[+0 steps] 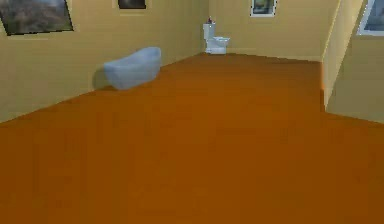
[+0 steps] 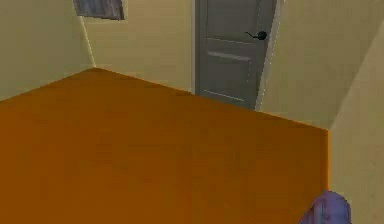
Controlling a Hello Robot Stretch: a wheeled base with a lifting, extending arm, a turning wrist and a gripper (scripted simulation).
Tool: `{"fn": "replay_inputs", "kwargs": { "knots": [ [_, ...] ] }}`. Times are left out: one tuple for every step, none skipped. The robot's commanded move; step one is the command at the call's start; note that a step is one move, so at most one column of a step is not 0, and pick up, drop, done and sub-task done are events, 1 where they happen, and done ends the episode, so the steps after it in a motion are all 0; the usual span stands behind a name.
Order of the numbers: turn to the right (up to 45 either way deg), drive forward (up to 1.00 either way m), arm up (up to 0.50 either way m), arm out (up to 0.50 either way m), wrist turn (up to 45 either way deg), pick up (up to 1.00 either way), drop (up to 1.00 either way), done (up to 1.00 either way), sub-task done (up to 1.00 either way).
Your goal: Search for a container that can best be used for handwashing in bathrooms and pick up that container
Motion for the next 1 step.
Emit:
{"fn": "replay_inputs", "kwargs": {
  "knots": [
    [30.0, 0.00, 0.00, 0.00, 0.0, 0.00, 0.00, 0.00, 0.00]
  ]
}}
